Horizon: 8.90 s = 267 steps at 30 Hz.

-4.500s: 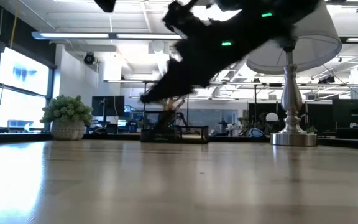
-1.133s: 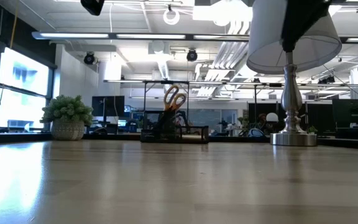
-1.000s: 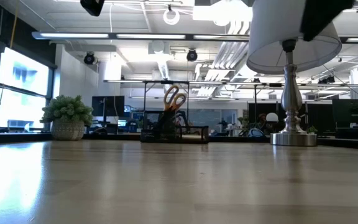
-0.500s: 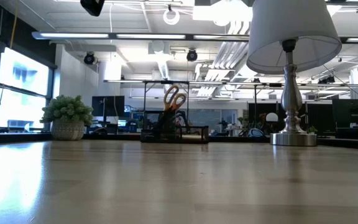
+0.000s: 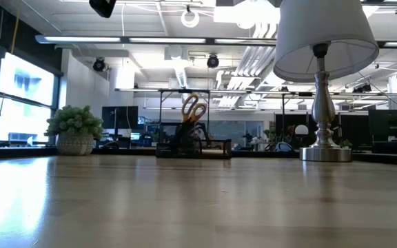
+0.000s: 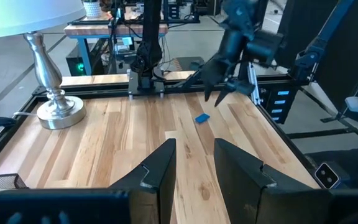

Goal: Pick and place office supplies into organizer
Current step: Put the eraser into the bottom left slot of the desk organizer, then return to Home Position

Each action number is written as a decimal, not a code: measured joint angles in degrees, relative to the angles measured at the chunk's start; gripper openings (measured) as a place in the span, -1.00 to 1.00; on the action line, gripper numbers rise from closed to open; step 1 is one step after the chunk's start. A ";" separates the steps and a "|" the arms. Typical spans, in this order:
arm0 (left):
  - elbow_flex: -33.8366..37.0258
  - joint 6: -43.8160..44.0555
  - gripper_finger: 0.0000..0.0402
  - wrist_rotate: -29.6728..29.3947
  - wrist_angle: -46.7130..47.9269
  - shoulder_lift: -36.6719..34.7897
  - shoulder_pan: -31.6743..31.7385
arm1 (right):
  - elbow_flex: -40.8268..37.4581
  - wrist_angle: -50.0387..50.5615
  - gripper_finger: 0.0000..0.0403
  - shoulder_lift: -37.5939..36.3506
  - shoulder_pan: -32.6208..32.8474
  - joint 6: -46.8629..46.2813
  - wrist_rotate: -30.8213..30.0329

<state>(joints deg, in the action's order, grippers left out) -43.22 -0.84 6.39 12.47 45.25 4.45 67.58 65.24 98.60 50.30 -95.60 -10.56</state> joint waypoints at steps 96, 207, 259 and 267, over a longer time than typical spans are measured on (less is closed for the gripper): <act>0.01 -0.15 -0.52 -0.01 0.13 0.00 0.02 | -12.94 -19.56 -0.82 -0.18 -2.34 15.49 4.67; 0.02 -4.71 -0.52 -3.26 -0.28 -0.04 0.04 | 52.14 -25.06 -0.93 35.56 -74.62 115.19 6.94; 0.02 -1.90 -0.53 -4.52 -0.62 -0.98 0.02 | 50.40 -6.63 -0.68 18.60 -63.70 107.63 1.33; 1.57 -1.97 -0.83 -1.10 3.05 -8.22 -0.02 | 31.27 -13.46 -0.90 6.00 -59.56 101.09 2.14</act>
<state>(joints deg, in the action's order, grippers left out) -41.65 -2.82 5.29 15.52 37.04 4.43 98.85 51.78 104.60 -9.25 5.49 -8.42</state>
